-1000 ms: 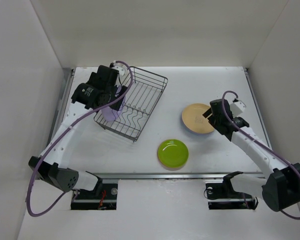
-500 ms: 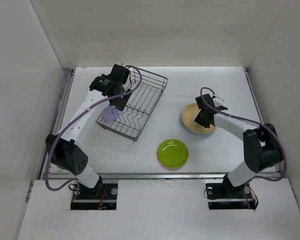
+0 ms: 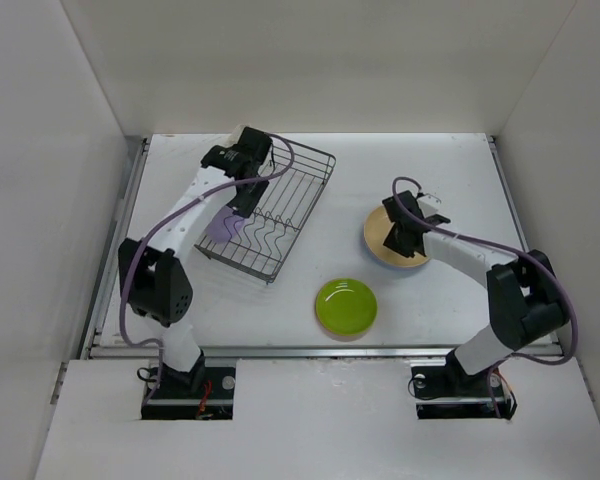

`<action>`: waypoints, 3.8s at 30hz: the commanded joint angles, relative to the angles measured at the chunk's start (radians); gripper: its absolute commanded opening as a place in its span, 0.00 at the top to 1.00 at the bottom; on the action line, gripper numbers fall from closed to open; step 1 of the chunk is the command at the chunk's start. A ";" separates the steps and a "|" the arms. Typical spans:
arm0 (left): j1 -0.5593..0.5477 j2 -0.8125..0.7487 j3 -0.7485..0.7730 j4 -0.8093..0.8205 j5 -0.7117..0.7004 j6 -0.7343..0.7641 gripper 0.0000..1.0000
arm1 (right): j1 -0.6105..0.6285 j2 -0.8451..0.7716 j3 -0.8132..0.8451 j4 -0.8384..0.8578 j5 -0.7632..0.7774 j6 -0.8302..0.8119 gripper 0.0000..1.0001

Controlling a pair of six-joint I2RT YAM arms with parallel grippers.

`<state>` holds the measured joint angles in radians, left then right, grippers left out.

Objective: Unload the plates from the dish rack

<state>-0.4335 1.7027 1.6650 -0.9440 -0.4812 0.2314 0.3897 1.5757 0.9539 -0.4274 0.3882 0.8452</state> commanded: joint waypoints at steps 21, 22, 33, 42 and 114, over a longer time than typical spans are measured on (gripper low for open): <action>0.079 -0.101 0.140 0.039 0.053 -0.075 1.00 | 0.176 -0.459 0.046 0.019 -0.102 -0.121 0.26; 0.079 -0.118 0.141 0.039 0.084 -0.075 1.00 | 0.176 -0.476 0.036 0.051 -0.195 -0.136 0.21; 0.079 -0.330 0.141 -0.131 0.807 0.063 1.00 | 0.340 -0.520 0.016 0.363 -0.402 -0.274 0.00; 0.030 -0.342 0.090 -0.245 1.145 0.261 1.00 | 0.417 -0.373 0.005 0.550 -0.448 -0.345 0.00; 0.030 -0.403 -0.065 0.080 0.139 -0.083 0.00 | -0.034 -0.712 -0.279 0.010 -0.029 0.253 0.01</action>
<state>-0.4038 1.3041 1.5661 -0.8604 -0.3431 0.1490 0.3595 0.8368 0.7040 -0.5087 0.3683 1.1213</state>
